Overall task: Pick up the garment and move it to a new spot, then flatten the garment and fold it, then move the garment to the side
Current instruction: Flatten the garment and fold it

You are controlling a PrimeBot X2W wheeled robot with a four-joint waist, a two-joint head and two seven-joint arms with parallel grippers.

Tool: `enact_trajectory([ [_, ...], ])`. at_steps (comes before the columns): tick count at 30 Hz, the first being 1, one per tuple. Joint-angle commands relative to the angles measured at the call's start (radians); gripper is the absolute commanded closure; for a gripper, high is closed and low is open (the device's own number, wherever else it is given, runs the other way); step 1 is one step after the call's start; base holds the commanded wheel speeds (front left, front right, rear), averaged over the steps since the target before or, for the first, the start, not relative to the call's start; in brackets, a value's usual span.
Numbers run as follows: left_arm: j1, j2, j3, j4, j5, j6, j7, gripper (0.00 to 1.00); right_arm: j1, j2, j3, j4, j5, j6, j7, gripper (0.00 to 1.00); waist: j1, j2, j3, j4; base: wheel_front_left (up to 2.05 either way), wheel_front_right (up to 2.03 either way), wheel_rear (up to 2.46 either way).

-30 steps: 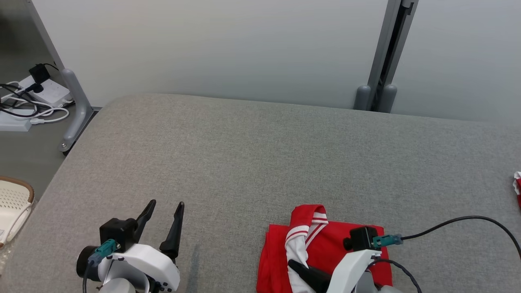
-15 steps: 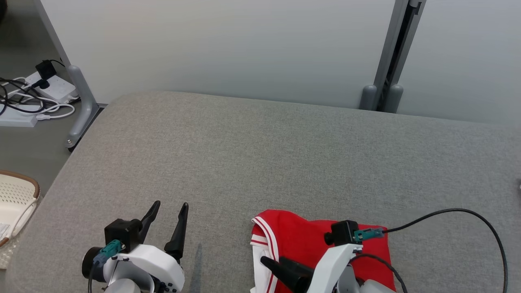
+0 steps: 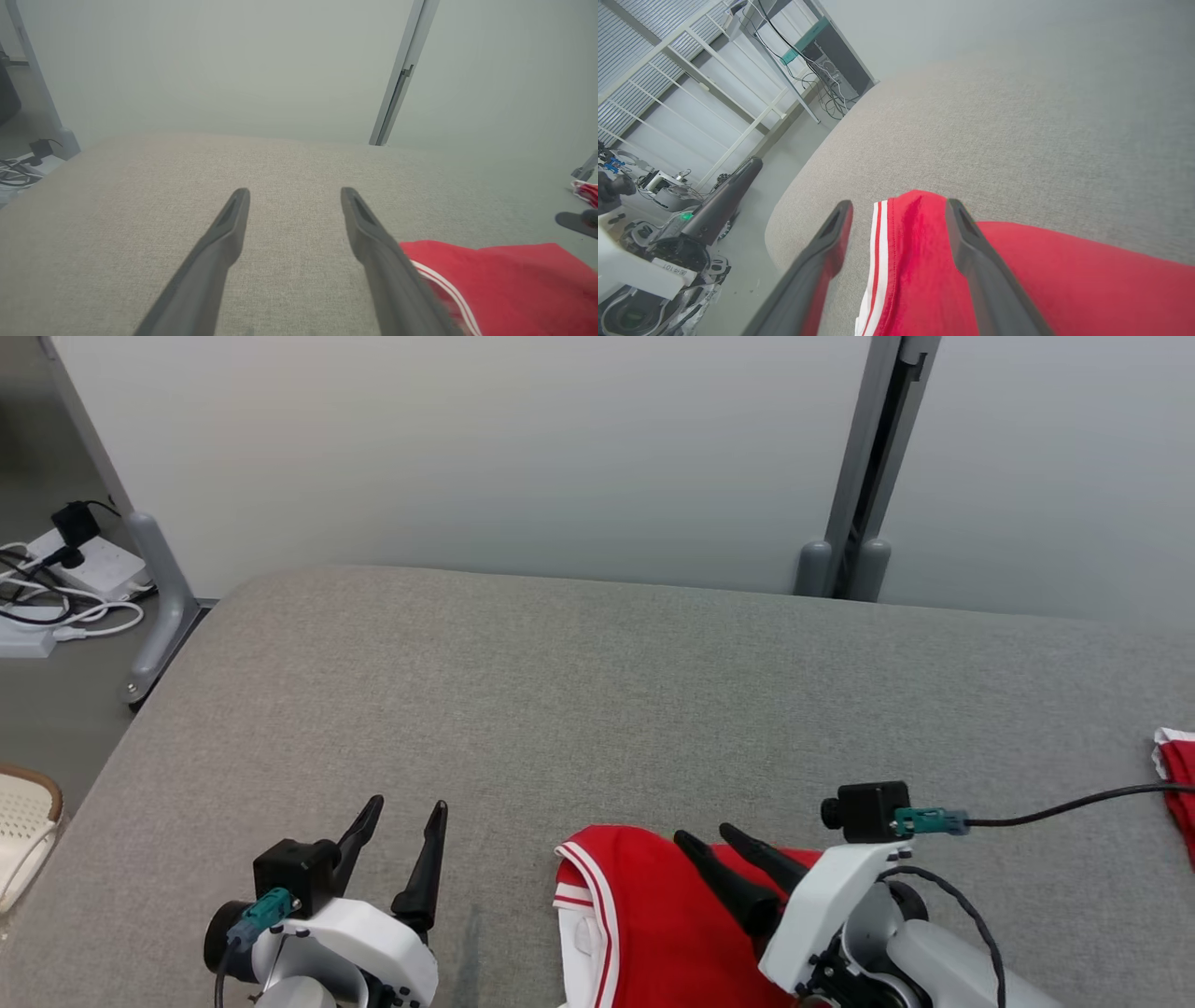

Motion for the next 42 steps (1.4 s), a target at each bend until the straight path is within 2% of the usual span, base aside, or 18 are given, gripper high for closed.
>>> enact_trajectory([
  [1,0.012,0.0,0.004,-0.009,0.007,-0.003,-0.004,0.0,0.014,-0.015,-0.01,-0.006,-0.013,0.0,-0.02,0.0,0.0,0.0,-0.006,-0.017,0.0,0.0,0.0],
  [5,0.021,-0.003,0.011,-0.034,0.036,0.012,-0.004,0.0,0.028,-0.099,-0.019,-0.013,-0.11,0.0,-0.103,0.0,0.0,0.0,-0.012,-0.042,0.0,0.0,0.0],
  [9,0.053,-0.022,0.048,-0.07,0.021,0.018,-0.004,0.0,0.061,-0.141,-0.061,-0.003,-0.183,0.0,-0.19,0.0,0.0,0.0,-0.018,-0.062,0.0,0.0,0.0],
  [12,0.071,-0.031,0.071,-0.1,0.03,0.023,-0.004,0.0,0.081,-0.162,-0.126,0.011,-0.25,0.0,-0.226,0.0,0.0,0.0,-0.021,-0.079,0.0,0.0,0.0],
  [15,0.099,-0.04,0.104,-0.142,0.045,0.035,-0.004,0.0,0.103,-0.156,-0.253,-0.001,-0.334,0.0,-0.238,0.0,0.0,0.0,-0.023,-0.091,0.0,0.0,0.0],
  [19,0.126,-0.049,0.129,-0.174,0.067,0.037,-0.004,0.0,0.191,-0.111,-0.478,-0.079,-0.48,0.0,-0.237,0.0,0.0,0.0,-0.022,-0.104,0.0,0.0,0.0],
  [20,0.126,-0.049,0.129,-0.174,0.067,0.037,-0.004,0.0,0.191,-0.111,-0.478,-0.079,-0.48,0.0,-0.237,0.0,0.0,0.0,-0.022,-0.104,0.0,0.0,0.0],
  [25,0.143,-0.055,0.161,-0.222,0.098,0.044,-0.004,0.0,0.304,-0.028,-0.69,-0.224,-0.672,0.0,-0.237,0.0,0.0,0.0,-0.02,-0.109,0.0,0.0,0.0],
  [28,0.159,-0.06,0.177,-0.26,0.125,0.052,-0.004,0.0,0.367,0.034,-0.796,-0.319,-0.749,0.0,-0.237,0.0,0.0,0.0,-0.019,-0.111,0.0,0.0,0.0],
  [33,0.19,-0.061,0.19,-0.304,0.122,0.059,-0.004,0.0,0.44,0.088,-0.868,-0.41,-0.862,0.0,-0.237,0.0,0.0,0.0,-0.018,-0.113,0.0,0.0,0.0],
  [42,0.228,-0.062,0.154,-0.331,0.092,0.071,-0.004,0.0,0.492,0.137,-0.94,-0.43,-0.894,0.0,-0.237,0.0,0.0,0.0,-0.022,-0.112,0.0,0.0,0.0],
])
